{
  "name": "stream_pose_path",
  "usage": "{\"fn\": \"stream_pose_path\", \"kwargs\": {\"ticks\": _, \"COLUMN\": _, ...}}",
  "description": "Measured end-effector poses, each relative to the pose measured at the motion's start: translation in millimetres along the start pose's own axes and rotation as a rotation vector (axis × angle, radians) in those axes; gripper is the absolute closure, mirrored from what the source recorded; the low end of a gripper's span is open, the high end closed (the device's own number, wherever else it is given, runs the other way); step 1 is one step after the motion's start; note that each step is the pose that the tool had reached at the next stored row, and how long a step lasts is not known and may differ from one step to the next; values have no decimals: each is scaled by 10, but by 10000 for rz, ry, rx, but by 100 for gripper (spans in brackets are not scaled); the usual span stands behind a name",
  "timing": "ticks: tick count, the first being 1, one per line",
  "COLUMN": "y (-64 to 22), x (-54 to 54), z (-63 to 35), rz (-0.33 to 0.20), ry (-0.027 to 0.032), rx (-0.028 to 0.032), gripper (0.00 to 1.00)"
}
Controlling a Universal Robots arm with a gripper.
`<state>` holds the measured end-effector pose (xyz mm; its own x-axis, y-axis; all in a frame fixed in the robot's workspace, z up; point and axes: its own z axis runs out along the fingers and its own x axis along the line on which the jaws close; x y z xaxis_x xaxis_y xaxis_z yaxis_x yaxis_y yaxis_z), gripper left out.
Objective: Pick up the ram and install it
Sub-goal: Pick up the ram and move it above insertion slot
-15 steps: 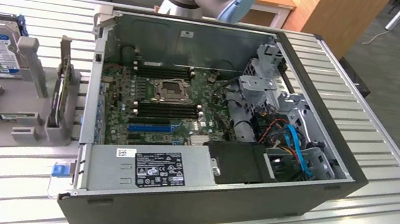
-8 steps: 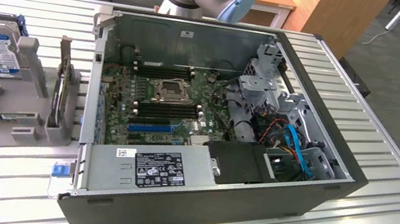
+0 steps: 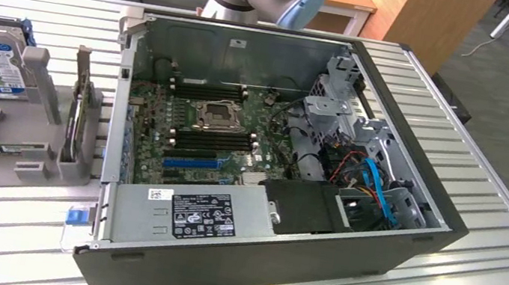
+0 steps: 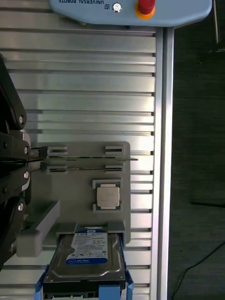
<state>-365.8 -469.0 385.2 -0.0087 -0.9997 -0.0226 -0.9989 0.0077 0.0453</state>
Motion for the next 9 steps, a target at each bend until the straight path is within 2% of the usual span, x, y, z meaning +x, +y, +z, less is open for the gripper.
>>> {"fn": "stream_pose_path", "kwargs": {"ticks": 9, "y": -146, "x": -1, "z": -8, "rz": 1, "ry": 0, "rx": -24, "gripper": 88}}
